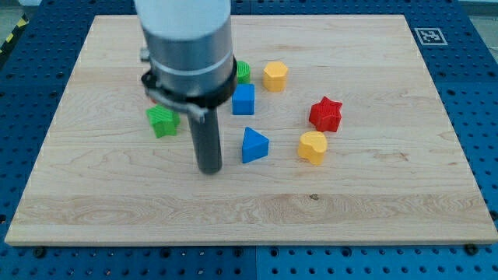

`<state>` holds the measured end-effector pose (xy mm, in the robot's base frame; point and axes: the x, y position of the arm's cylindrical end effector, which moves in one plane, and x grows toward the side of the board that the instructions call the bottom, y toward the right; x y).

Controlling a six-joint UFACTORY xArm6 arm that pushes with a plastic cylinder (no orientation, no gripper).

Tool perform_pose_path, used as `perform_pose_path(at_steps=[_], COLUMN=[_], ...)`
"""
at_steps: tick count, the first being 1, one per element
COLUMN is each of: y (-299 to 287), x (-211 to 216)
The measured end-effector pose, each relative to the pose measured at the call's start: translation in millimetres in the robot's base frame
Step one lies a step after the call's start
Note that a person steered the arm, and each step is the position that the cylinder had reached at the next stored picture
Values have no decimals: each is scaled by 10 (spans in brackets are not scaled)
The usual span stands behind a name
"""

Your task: Move the green star and the red circle towards the right of the board

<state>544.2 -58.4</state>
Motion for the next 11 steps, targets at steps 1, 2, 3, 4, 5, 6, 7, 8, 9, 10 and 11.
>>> perform_pose_path(at_steps=[1, 2, 3, 4, 5, 6, 7, 8, 9, 10, 11], y=[-9, -9, -7, -9, -9, -9, -97, -697, -1186, -1213, -1513], x=[120, 353, 724, 743, 745, 603, 116, 104, 104, 80, -273])
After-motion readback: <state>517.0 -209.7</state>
